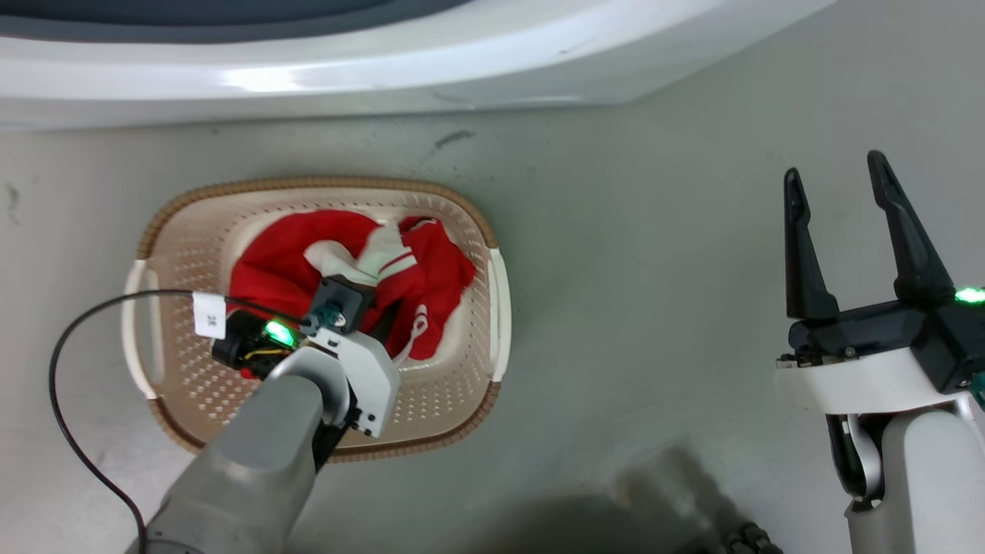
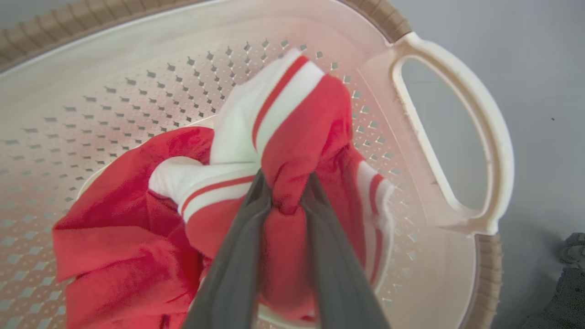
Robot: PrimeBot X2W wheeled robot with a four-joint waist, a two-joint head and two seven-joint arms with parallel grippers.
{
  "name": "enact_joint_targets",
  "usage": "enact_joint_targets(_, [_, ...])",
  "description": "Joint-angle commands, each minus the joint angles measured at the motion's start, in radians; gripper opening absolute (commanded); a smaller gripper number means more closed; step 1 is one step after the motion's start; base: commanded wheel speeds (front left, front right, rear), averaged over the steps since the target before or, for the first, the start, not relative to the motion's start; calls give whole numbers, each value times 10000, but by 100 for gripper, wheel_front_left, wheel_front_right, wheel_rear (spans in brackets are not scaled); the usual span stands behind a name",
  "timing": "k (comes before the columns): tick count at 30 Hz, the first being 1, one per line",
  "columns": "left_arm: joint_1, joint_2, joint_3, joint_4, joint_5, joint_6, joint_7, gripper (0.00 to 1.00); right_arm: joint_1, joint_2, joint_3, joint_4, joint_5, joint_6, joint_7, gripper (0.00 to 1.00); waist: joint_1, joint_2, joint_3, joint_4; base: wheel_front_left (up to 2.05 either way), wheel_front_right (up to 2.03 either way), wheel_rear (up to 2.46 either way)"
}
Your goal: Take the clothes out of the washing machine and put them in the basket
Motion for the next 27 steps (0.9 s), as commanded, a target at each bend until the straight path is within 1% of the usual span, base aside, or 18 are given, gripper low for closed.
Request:
enact_joint_targets(1, [-264,39,-99,242,-104,-10,-24,0,-190,4,42,-84,76,-10,-20,100,-2,0,450,-268,0,0,0])
enact_joint_targets(7, [-912,-6,-546,1240,-470,-9,133,0,-355,4,125,-261,255,-10,-20,100,-2,0,904,-476,0,0,0])
enact_joint_targets(11, [-1136,0,-735,1647,-756,-10,150,0,-411,4,154,-263,342,-10,-18,100,-2,0,991,-550,0,0,0])
enact_joint_targets(13, [-1250,59,-856,1776,-712,-10,82,0,-434,4,151,-221,360,-10,-20,100,-2,0,978,-559,0,0,0])
enact_joint_targets(14, [-1247,75,-945,1834,-655,-10,58,100,-441,4,148,-190,366,-10,-18,100,-2,0,950,-556,0,0,0])
enact_joint_targets(18, [-1097,-54,-957,1991,-733,-10,-33,100,-439,4,128,-71,368,-10,-18,100,-2,0,655,-452,0,0,0])
enact_joint_targets(21, [-866,-155,-959,1943,-767,-11,-81,100,-389,4,142,63,296,-11,-20,100,-2,0,217,-326,0,0,0])
enact_joint_targets(27, [-102,-38,-461,701,-816,-11,-79,100,-123,3,0,457,155,-11,-20,100,-2,0,-1128,-10,0,0,0])
